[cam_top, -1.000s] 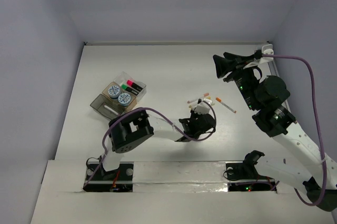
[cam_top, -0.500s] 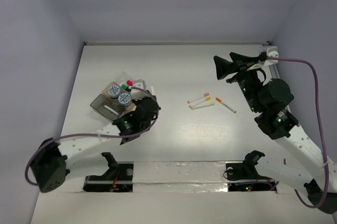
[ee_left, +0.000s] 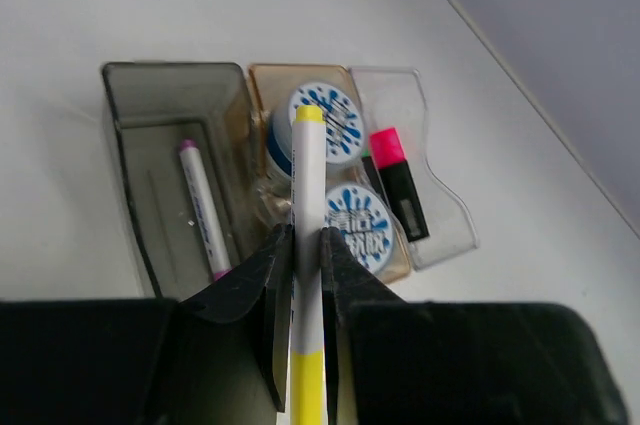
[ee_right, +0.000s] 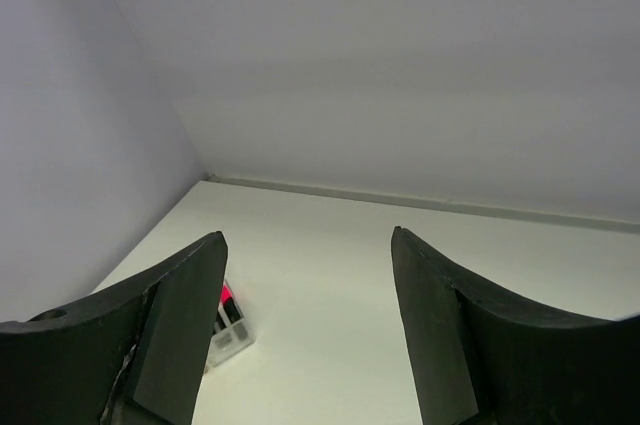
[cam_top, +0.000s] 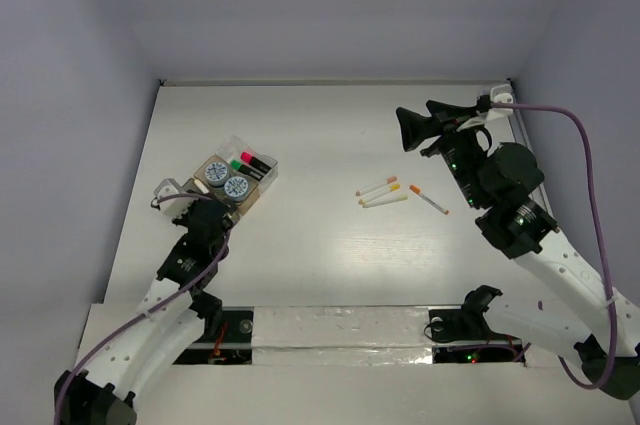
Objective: Sort the stationery into containers
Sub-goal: Place the pen in the storage box.
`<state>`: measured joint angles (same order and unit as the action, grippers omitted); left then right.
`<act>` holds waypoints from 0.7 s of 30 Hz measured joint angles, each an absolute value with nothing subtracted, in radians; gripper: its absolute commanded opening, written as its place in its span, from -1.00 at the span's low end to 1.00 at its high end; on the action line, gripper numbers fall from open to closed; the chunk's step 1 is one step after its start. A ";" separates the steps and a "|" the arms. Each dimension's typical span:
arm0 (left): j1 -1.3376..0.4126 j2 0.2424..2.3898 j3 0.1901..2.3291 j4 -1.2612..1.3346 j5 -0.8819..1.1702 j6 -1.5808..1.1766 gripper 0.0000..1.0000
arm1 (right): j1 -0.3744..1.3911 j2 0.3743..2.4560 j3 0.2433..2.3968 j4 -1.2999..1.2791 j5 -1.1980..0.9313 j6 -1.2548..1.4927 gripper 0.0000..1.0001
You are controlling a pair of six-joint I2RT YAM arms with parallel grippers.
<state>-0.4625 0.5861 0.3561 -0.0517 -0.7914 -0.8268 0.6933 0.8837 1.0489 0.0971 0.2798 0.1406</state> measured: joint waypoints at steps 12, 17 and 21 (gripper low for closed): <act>-0.161 0.764 0.325 0.103 -0.588 -0.741 -1.00 | 0.693 0.706 0.942 0.168 0.348 0.162 0.50; -0.088 0.837 0.320 0.165 -0.510 -0.736 -1.00 | 0.693 0.670 0.938 0.236 0.376 0.162 0.50; -0.061 0.873 0.313 0.204 -0.471 -0.734 -1.00 | 0.693 0.714 0.938 0.237 0.382 0.162 0.50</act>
